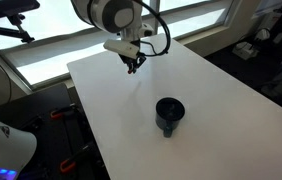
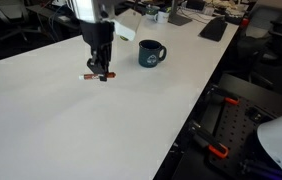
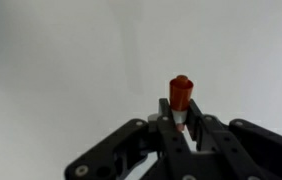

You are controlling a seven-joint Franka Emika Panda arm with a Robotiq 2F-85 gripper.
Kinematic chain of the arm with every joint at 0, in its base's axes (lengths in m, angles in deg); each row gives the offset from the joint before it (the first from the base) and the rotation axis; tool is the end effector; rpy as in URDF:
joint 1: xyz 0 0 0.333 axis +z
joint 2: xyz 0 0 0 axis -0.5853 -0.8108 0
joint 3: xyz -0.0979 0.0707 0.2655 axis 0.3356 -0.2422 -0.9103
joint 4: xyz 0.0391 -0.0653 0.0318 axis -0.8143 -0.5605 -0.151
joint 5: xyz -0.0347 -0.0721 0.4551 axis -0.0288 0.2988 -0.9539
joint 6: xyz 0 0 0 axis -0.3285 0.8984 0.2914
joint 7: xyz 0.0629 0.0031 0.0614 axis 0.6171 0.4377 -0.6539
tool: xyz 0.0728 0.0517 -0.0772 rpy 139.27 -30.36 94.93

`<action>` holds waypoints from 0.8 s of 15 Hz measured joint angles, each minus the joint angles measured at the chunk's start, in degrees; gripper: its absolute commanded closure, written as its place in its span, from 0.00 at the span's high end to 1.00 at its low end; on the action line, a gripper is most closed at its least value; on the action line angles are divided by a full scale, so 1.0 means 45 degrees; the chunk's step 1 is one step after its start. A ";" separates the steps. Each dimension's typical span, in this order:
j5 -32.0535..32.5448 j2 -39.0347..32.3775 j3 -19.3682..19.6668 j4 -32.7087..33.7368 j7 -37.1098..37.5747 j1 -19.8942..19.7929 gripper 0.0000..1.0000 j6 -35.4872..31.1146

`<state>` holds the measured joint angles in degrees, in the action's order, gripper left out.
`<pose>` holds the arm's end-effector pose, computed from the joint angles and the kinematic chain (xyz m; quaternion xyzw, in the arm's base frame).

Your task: Put the marker on the table

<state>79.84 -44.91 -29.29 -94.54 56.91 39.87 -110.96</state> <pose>0.5336 0.1228 0.0936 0.9643 0.2647 0.0057 0.0002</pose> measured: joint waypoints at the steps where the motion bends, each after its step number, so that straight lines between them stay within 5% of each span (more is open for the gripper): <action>1: 0.0000 -0.0389 0.0006 -0.0264 -0.0073 -0.0026 0.05 -0.0721; 3: 0.0021 -0.1128 0.0018 -0.0508 -0.0122 -0.0129 0.14 -0.1660; 4: 0.0040 -0.1442 0.0025 -0.0513 -0.0130 -0.0191 0.44 -0.1894; 5: 0.0047 -0.1675 0.0039 -0.0495 -0.0131 -0.0252 0.22 -0.2010; 8: 0.0049 -0.1751 0.0031 -0.0463 -0.0129 -0.0287 0.43 -0.2041; 12: 0.0050 -0.1752 0.0030 -0.0462 -0.0128 -0.0285 0.44 -0.2041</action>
<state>80.06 -52.80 -29.16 -96.62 56.34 38.59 -120.14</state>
